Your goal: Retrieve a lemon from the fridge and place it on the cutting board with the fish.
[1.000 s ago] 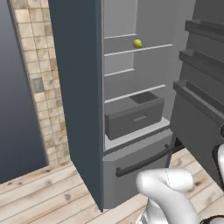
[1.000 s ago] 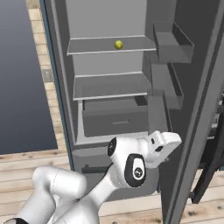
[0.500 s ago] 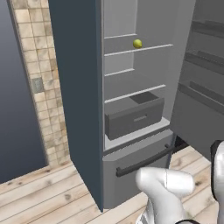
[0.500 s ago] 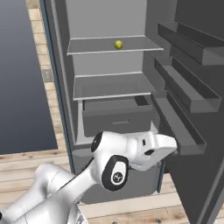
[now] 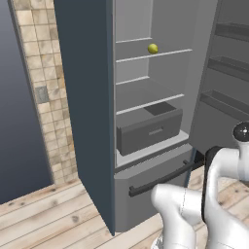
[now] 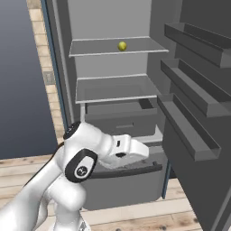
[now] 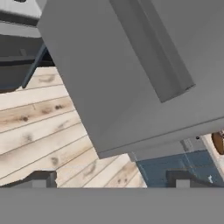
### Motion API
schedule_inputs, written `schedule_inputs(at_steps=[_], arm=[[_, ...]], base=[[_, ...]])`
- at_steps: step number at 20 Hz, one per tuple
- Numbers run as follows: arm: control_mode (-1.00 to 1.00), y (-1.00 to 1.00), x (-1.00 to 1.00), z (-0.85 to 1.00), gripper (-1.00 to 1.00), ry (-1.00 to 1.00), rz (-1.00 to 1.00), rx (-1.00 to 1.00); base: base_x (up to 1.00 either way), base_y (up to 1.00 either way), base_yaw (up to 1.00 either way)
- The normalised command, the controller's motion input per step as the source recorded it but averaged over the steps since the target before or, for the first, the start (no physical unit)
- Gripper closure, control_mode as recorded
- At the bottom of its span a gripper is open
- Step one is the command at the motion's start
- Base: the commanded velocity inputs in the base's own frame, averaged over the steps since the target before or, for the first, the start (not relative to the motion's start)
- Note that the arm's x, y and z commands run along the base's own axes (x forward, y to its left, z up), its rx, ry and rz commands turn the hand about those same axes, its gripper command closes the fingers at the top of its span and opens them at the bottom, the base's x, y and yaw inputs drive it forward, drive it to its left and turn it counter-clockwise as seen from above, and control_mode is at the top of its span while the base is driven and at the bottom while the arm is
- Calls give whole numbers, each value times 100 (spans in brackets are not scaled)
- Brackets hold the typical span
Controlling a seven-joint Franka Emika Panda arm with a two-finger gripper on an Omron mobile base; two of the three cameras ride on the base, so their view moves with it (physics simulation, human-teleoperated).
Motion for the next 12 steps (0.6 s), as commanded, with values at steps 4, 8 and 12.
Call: schedule_inputs(at_steps=[4,8,12], arm=[[-100,48,46,-3,-100,-1,-13,88],[-100,68,51,-9,-100,-4,-17,77],[-100,99,58,-13,-100,-7,-15,55]], base=[[0,0,0],[0,0,0],[0,0,0]])
